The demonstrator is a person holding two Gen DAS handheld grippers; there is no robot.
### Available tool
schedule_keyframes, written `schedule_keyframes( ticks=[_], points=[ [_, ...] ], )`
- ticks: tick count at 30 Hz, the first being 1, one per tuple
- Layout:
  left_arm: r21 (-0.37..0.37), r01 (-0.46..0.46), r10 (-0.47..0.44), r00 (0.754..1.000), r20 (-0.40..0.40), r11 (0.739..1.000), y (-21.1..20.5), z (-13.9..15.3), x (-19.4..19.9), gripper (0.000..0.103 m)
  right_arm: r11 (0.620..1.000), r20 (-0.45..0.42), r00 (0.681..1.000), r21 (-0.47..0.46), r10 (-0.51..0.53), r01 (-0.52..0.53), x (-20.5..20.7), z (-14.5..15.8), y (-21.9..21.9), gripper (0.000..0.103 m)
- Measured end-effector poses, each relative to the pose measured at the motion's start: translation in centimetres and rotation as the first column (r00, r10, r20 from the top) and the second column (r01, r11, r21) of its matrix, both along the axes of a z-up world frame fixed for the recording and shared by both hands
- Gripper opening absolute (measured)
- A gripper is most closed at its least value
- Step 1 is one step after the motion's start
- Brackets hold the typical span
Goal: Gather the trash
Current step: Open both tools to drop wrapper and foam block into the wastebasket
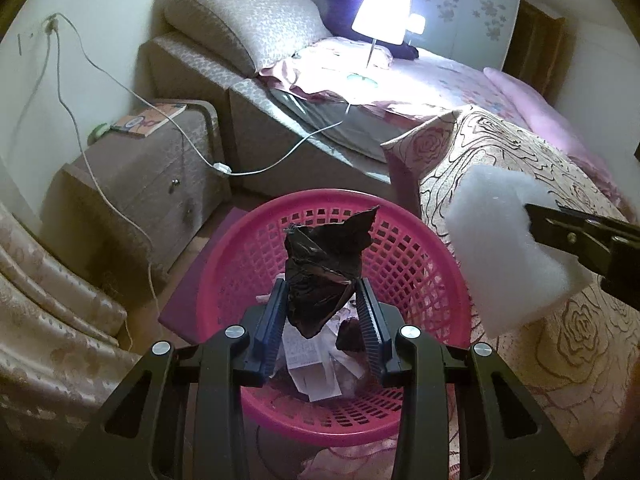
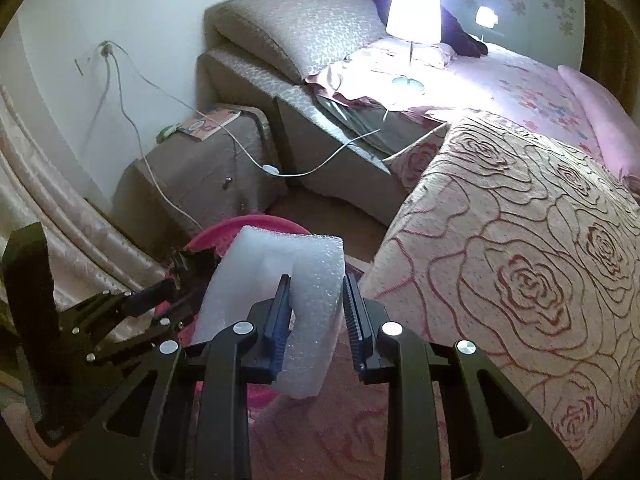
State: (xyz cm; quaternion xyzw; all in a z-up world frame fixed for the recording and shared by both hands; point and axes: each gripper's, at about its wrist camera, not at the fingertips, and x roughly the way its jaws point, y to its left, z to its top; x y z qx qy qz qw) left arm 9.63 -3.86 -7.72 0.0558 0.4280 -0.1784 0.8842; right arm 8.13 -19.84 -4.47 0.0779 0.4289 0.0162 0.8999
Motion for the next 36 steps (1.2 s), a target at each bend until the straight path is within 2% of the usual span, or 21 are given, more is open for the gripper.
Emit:
schedule_keyframes(
  ticks=[3,5,7,10,17,22,27,30,36],
  points=[
    [-0.004,0.003,-0.003,1.000,-0.002,1.000,-0.1,-0.2,0.1,0.036,1.000,-0.003,1.000,-0.002,0.008,-0.008,0.4,-0.1,0.4,0.026],
    [-0.011,0.004,-0.004,1.000,-0.004,1.000,-0.1,-0.3,0.2,0.046,1.000,-0.004,1.000,-0.003,0.011,-0.011,0.6,-0.1,0.5,0.026],
    [-0.016,-0.003,0.003,1.000,0.002,1.000,-0.1,-0.3,0.2,0.065,1.000,-0.005,1.000,-0.003,0.014,-0.014,0.8,-0.2,0.6,0.026],
    [-0.030,-0.013,0.013,1.000,0.016,0.999,0.1,0.0,0.2,0.071,1.000,-0.008,1.000,-0.001,0.014,-0.014,1.2,-0.3,0.7,0.026],
    [-0.047,-0.016,0.018,0.999,0.037,0.999,0.6,1.1,0.0,0.073,1.000,-0.029,0.999,0.001,0.025,-0.025,1.9,-0.9,1.5,0.026],
    [-0.053,-0.011,0.015,0.996,0.087,0.999,1.5,2.8,-0.4,0.073,1.000,-0.045,0.999,0.007,0.009,-0.009,2.7,-1.4,1.5,0.026],
    [-0.104,-0.001,0.012,0.994,0.112,0.995,2.4,4.4,-0.8,0.073,1.000,-0.052,0.999,0.006,-0.001,0.001,3.6,-1.7,1.7,0.026],
    [-0.132,0.024,-0.008,0.993,0.118,0.991,2.3,4.8,-1.0,0.073,0.999,-0.067,0.998,0.033,-0.005,0.007,4.2,-2.1,1.9,0.026],
    [-0.124,0.042,-0.028,0.994,0.109,0.991,2.0,4.0,-0.9,0.073,0.995,-0.082,0.996,0.102,0.019,-0.010,4.6,-2.5,2.4,0.026]
  ],
)
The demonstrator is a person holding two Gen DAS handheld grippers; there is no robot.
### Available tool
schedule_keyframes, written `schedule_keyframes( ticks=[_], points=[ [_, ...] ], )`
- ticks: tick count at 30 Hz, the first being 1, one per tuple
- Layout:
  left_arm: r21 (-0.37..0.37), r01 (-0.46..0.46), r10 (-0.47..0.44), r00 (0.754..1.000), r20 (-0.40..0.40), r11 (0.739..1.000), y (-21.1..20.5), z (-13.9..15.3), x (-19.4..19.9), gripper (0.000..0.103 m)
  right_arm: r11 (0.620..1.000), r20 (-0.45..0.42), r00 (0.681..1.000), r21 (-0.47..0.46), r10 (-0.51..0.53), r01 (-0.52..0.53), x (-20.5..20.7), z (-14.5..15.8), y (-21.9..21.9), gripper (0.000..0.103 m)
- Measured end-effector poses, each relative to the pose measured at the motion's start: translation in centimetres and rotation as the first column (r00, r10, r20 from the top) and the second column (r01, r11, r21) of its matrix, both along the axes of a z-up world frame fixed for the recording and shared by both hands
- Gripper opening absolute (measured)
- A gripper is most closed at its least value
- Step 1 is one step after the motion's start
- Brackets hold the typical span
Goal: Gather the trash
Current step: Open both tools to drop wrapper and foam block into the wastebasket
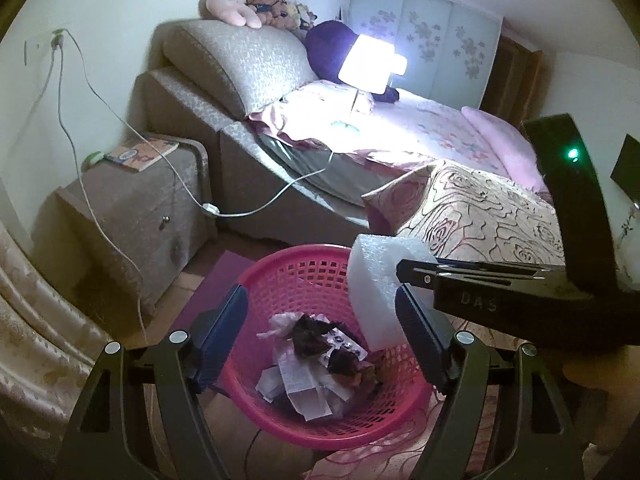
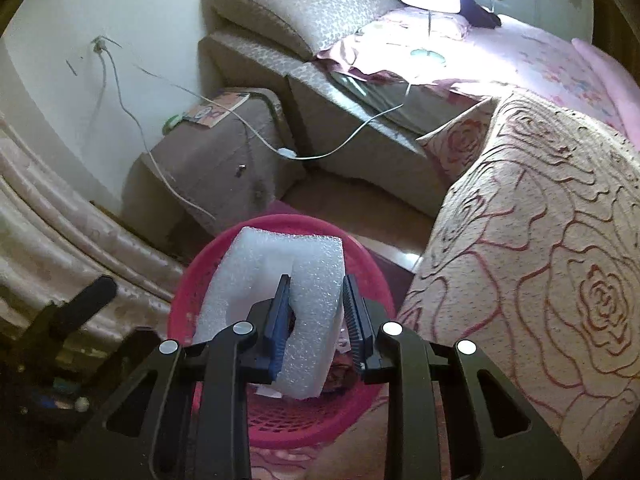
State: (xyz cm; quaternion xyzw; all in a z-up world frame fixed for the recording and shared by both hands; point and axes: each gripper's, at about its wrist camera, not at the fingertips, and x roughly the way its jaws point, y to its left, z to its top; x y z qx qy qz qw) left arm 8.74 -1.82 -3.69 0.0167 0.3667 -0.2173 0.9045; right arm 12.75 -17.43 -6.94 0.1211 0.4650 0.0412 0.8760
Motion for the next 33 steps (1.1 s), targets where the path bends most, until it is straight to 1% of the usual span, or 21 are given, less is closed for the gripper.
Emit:
schedule_keyframes(
  ticks=[4,13,18,24,26,28,31,33],
  points=[
    [0.014,-0.009,0.009,1.000,-0.016,1.000,0.1,-0.7,0.3,0.073,0.998,-0.007,1.000,0.055,0.014,-0.014,0.0,0.0,0.1,0.027],
    [0.049,-0.042,0.044,0.998,-0.053,0.998,0.6,-2.3,1.1,0.073,0.996,0.000,0.999,0.083,0.040,-0.040,-0.2,0.4,0.8,0.029],
    [0.060,-0.050,0.053,0.997,-0.054,0.997,0.7,-2.5,1.2,0.073,0.997,0.012,0.999,0.065,0.038,-0.039,-0.5,0.5,0.8,0.030],
    [0.069,-0.058,0.063,0.996,-0.065,0.996,0.9,-2.8,1.4,0.073,0.996,0.007,0.999,0.077,0.036,-0.037,-0.8,0.5,0.4,0.031],
    [0.073,-0.062,0.067,0.995,-0.071,0.995,0.9,-3.0,1.5,0.073,0.996,0.009,0.999,0.083,0.039,-0.040,-1.0,0.5,0.4,0.032],
    [0.078,-0.065,0.070,0.995,-0.074,0.995,0.9,-3.2,1.6,0.073,0.995,0.012,0.999,0.088,0.042,-0.043,-1.1,0.7,0.3,0.036],
    [0.080,-0.074,0.080,0.994,-0.076,0.994,1.0,-3.2,1.6,0.073,0.996,0.024,0.999,0.077,0.037,-0.039,-1.3,1.0,0.2,0.036],
    [0.079,-0.083,0.089,0.993,-0.076,0.993,1.1,-3.2,1.6,0.073,0.998,0.033,0.999,0.051,0.029,-0.031,-1.5,1.2,0.2,0.036]
  ],
)
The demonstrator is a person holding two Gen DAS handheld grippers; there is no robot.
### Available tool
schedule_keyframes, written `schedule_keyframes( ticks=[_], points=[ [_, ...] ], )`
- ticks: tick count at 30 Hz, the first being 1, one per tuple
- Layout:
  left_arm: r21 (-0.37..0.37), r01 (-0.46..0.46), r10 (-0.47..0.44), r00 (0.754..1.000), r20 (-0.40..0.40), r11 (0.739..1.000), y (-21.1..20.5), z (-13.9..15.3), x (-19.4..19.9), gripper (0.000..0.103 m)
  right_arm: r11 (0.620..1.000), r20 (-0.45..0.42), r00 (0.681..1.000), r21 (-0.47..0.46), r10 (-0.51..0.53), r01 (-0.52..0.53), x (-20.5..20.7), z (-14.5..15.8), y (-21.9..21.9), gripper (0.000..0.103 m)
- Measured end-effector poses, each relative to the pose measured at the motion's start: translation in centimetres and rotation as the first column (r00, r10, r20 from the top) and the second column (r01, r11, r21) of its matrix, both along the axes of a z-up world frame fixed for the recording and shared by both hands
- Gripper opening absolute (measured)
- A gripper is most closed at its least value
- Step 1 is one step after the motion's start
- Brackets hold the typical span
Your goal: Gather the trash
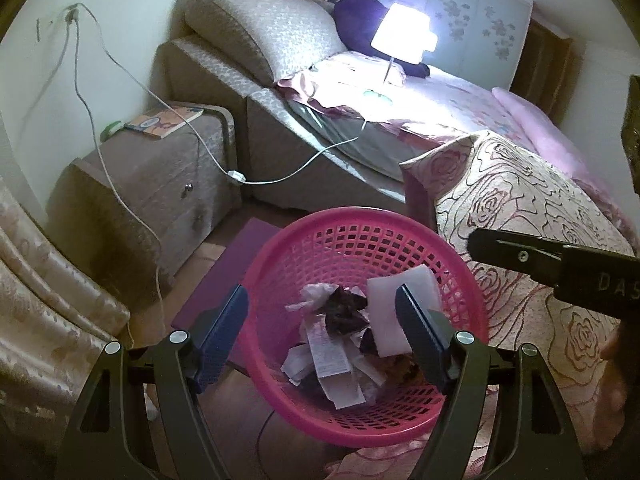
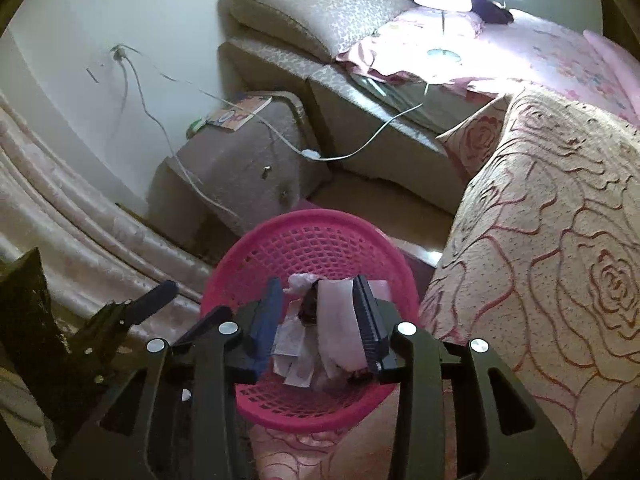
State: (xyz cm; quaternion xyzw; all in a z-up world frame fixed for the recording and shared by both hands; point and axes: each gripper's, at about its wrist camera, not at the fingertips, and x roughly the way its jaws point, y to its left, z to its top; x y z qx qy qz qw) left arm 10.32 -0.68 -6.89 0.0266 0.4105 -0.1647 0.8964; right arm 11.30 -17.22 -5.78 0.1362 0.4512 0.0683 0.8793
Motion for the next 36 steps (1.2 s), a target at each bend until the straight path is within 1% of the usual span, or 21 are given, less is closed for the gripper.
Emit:
schedule_keyframes(
  ticks=[4,9,11,12,13,14,15,16,17,19,22,24,28,31,35,36],
  points=[
    [0.003,-0.014,0.014,1.000,0.003,1.000,0.2,0.2,-0.1,0.073,0.999,0.013,1.000,-0.036,-0.011,0.012,-0.7,0.1,-0.3,0.036],
    [0.019,-0.024,0.024,1.000,0.020,1.000,-0.1,0.8,-0.4,0.073,0.994,0.054,0.998,-0.102,-0.020,0.025,-2.2,0.7,-0.4,0.038],
    [0.025,-0.028,0.027,0.999,0.027,0.999,-0.2,1.1,-0.5,0.073,0.992,0.072,0.997,-0.120,-0.026,0.035,-3.0,0.9,-0.6,0.046],
    [0.029,-0.030,0.029,0.999,0.031,0.999,-0.2,1.3,-0.6,0.073,0.991,0.079,0.996,-0.126,-0.030,0.040,-3.2,1.0,-0.6,0.053],
    [0.031,-0.031,0.030,0.999,0.034,0.999,-0.3,1.3,-0.7,0.073,0.989,0.093,0.995,-0.136,-0.036,0.048,-3.7,1.2,-0.7,0.057],
    [0.036,-0.033,0.032,0.999,0.041,0.999,-0.3,1.5,-0.8,0.073,0.988,0.102,0.994,-0.143,-0.037,0.051,-3.9,1.2,-0.8,0.058],
    [0.040,-0.034,0.032,0.998,0.045,0.999,-0.4,1.7,-0.9,0.073,0.987,0.112,0.993,-0.152,-0.035,0.052,-4.3,1.3,-0.8,0.063],
    [0.044,-0.034,0.032,0.998,0.051,0.998,-0.4,1.8,-1.0,0.073,0.986,0.121,0.992,-0.159,-0.032,0.051,-4.7,1.5,-0.8,0.070],
    [0.047,-0.036,0.033,0.998,0.057,0.998,-0.5,2.0,-1.2,0.073,0.986,0.132,0.991,-0.160,-0.031,0.053,-5.2,1.6,-0.8,0.074],
    [0.050,-0.041,0.038,0.997,0.066,0.998,-0.6,2.5,-1.5,0.079,0.986,0.158,0.987,-0.157,-0.033,0.058,-6.1,1.8,-1.0,0.086],
    [0.054,-0.056,0.052,0.995,0.087,0.997,-0.6,3.1,-1.9,0.081,0.988,0.191,0.981,-0.144,-0.031,0.059,-7.3,2.1,-1.4,0.093],
    [0.060,-0.063,0.057,0.994,0.097,0.996,-0.6,3.5,-2.1,0.083,0.990,0.205,0.978,-0.131,-0.028,0.055,-8.0,2.3,-1.8,0.096],
    [0.067,-0.082,0.074,0.990,0.123,0.994,-0.6,4.5,-2.8,0.085,0.991,0.225,0.974,-0.124,-0.018,0.047,-9.1,2.8,-2.2,0.096],
    [0.070,-0.100,0.090,0.988,0.129,0.993,-0.6,5.1,-3.2,0.086,0.989,0.247,0.969,-0.141,-0.009,0.046,-10.3,3.3,-2.3,0.096],
    [0.073,-0.093,0.082,0.987,0.138,0.993,-0.5,5.8,-4.2,0.087,0.985,0.302,0.953,-0.166,-0.001,0.054,-12.0,4.1,-2.6,0.096],
    [0.074,-0.094,0.083,0.987,0.137,0.993,-0.5,5.9,-4.4,0.087,0.984,0.292,0.956,-0.173,0.012,0.041,-12.2,4.3,-2.6,0.096]
  ],
)
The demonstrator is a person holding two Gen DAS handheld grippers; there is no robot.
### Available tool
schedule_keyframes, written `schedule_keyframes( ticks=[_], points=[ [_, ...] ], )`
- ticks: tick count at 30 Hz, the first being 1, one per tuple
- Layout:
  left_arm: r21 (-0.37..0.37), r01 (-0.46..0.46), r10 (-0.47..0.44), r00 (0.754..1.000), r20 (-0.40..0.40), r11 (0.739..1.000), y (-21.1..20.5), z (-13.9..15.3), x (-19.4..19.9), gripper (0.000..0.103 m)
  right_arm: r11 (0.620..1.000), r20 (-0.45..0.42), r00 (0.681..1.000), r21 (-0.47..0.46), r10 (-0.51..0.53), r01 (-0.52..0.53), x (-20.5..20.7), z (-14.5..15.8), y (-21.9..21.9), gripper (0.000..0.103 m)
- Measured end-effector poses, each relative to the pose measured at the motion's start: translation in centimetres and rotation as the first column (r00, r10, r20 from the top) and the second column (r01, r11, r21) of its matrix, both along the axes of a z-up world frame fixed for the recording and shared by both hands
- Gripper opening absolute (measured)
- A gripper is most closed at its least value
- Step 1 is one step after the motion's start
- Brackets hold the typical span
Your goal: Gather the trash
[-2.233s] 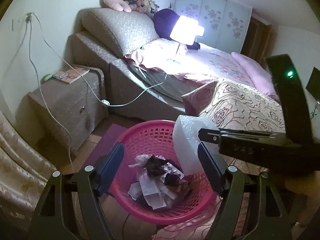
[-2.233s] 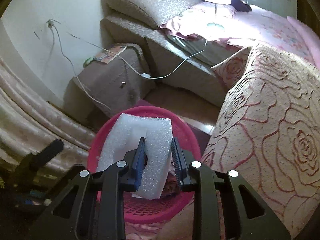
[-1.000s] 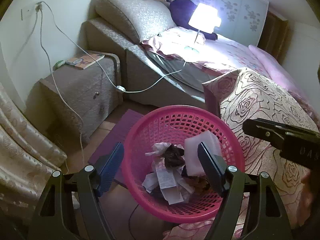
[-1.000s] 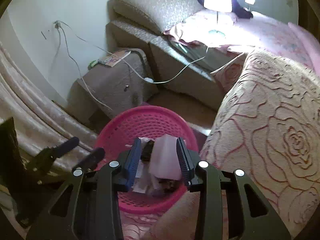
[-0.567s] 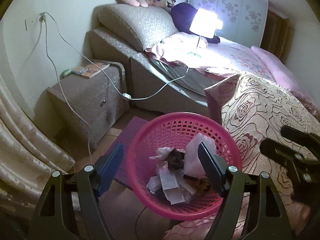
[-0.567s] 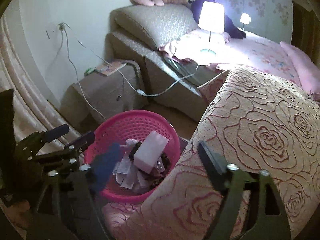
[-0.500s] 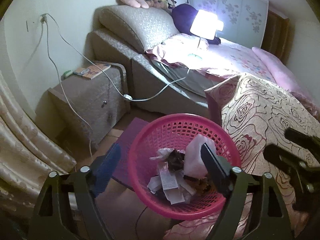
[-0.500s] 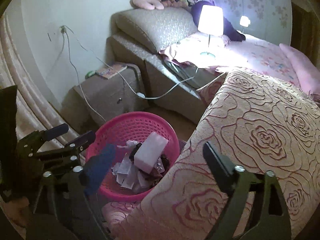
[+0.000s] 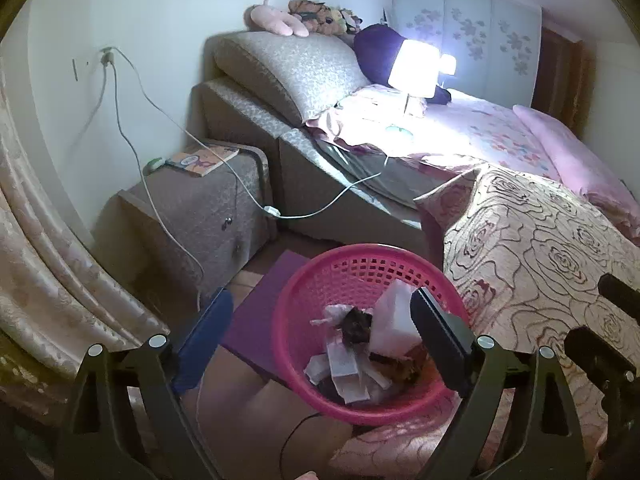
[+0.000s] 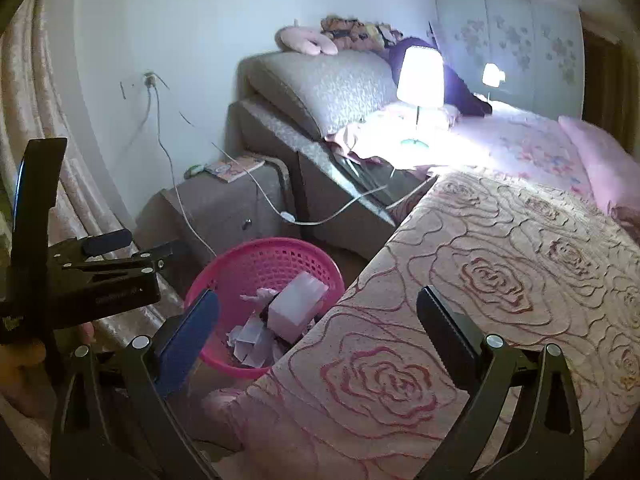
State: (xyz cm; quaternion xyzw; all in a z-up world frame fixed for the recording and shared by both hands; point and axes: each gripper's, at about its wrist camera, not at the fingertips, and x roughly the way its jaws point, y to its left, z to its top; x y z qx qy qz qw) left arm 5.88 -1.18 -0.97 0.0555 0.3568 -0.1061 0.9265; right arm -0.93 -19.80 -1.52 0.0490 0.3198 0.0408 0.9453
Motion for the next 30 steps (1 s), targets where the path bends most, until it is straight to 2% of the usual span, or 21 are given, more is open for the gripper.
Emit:
schedule_keyframes(
  ticks=[3,7,14,19,27,30],
  points=[
    [-0.007,-0.001,0.001,1.000,-0.004,1.000,0.0,0.7,-0.9,0.088,0.999,-0.031,0.999,0.021,0.032,-0.031,-0.3,0.2,0.1,0.096],
    [0.000,0.011,-0.011,1.000,0.014,1.000,0.0,1.8,-2.5,0.090,1.000,-0.032,0.999,0.021,0.017,-0.016,-1.2,0.8,0.4,0.096],
    [-0.033,0.013,-0.011,0.999,0.048,0.999,1.1,3.4,-5.4,0.093,0.998,-0.062,0.997,0.048,-0.036,0.039,-2.3,0.2,0.3,0.096],
    [-0.036,0.003,0.001,0.996,0.095,0.999,1.6,3.3,-6.7,0.094,0.998,-0.077,0.996,0.049,-0.046,0.050,-2.8,0.1,1.1,0.096],
    [0.008,-0.009,0.008,0.992,0.125,1.000,1.0,2.7,-6.9,0.094,0.998,-0.042,0.998,0.028,-0.054,0.055,-3.4,0.6,1.9,0.096],
    [-0.006,-0.017,0.017,0.993,0.116,1.000,1.3,2.6,-6.7,0.094,0.998,-0.048,0.997,0.025,-0.054,0.055,-3.4,0.2,2.0,0.096]
  ],
)
